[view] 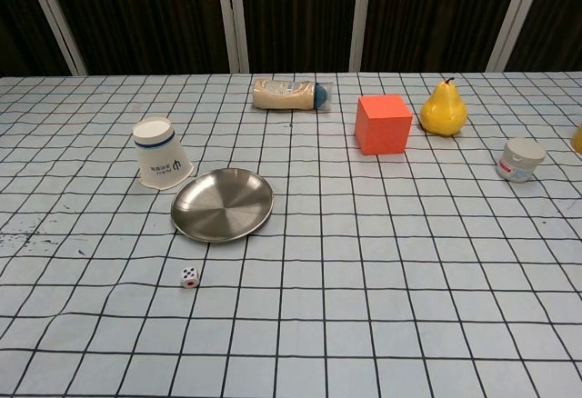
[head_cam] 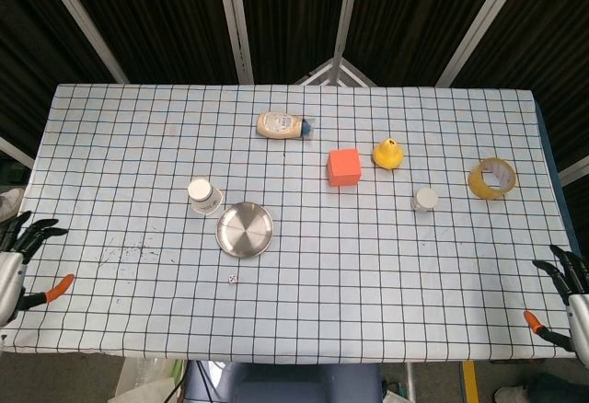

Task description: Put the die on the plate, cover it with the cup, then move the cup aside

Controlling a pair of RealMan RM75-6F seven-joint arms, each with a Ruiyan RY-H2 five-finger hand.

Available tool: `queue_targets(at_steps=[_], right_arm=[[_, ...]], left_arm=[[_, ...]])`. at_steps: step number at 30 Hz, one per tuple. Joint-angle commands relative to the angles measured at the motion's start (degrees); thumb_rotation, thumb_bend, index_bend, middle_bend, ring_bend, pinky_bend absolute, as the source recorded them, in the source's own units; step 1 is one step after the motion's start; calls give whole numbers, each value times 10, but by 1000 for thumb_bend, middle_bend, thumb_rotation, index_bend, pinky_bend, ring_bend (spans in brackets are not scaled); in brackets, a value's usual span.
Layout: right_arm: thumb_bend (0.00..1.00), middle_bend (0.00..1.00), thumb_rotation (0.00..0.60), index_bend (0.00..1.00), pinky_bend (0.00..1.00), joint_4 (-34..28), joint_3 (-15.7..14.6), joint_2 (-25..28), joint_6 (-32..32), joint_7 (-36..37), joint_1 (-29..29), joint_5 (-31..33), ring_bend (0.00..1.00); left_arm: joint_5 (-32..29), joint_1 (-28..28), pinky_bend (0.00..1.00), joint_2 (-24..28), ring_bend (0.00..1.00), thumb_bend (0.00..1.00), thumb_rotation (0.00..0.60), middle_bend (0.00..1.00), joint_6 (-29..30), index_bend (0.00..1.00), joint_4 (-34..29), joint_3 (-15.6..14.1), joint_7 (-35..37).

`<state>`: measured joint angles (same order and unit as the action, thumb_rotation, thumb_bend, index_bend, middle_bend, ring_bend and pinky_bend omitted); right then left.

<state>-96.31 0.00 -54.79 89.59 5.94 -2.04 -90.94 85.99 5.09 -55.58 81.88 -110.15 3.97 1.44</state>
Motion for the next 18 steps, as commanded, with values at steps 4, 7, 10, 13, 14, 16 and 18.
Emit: queue_targets(at_steps=[4,7,10,13,14,16,18], right_arm=[[229,95,600,228,0,-1,-1,-1,-6,-2,2,1,86],[229,95,600,228,0,0,1,-1,-7,1,3,5,86],[229,95,600,228,0,3,2,0,-10,5,3,10,86],[229,95,600,228,0,7,2,0,-13,11,3,15,85],[229,95,600,228,0,8,2,0,-14,12,3,16,86],[230,95,600,228,0,11,3,0,-15,15,4,17,85],[230,95,600,228,0,12,3,1,-15,18,4,18,85]], left_arm=[[-44,95,0,-18,19,348,600,222,-126,352,-57,31,-79],[-90,141,0,-47,19,348,600,236,-186,348,-65,43,-131],[-154,182,0,-82,20,348,600,253,-228,340,-66,54,-188],[-219,221,0,-126,21,348,600,261,-251,365,-56,62,-245],[-235,231,0,-140,21,348,600,261,-254,377,-52,63,-261],[-272,253,0,-172,20,348,600,256,-256,388,-40,63,-295],[-303,272,0,-204,20,348,600,248,-254,392,-24,61,-325]])
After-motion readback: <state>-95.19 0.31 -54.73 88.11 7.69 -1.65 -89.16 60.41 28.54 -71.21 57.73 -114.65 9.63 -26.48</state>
